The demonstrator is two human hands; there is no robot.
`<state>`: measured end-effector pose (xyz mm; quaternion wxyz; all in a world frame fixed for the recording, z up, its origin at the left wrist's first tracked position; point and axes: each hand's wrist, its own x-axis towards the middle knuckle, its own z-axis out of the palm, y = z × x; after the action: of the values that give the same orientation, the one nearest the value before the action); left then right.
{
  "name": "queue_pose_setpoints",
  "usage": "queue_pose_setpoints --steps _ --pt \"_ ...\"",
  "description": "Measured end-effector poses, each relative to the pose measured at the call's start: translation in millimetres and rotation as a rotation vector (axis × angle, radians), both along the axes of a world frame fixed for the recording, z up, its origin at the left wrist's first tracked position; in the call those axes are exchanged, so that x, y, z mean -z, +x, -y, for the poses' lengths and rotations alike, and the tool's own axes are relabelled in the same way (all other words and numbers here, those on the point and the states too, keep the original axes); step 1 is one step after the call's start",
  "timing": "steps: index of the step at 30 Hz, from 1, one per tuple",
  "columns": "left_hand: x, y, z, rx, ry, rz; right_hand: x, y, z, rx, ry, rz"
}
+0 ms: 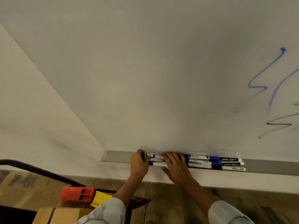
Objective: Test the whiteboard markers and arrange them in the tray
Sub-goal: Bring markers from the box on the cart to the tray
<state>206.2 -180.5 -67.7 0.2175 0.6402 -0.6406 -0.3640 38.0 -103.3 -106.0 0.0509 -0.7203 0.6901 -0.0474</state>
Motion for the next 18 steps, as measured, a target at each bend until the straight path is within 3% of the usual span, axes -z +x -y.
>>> queue_pose_setpoints --steps 9,18 --pt "0.5 3.3 -7.1 0.066 -0.007 -0.017 2.2 9.7 -5.1 0.099 -0.001 0.085" --pt "-5.9 -0.6 -18.0 0.206 0.0 -0.06 7.0 29.7 -30.5 0.158 0.167 0.057"
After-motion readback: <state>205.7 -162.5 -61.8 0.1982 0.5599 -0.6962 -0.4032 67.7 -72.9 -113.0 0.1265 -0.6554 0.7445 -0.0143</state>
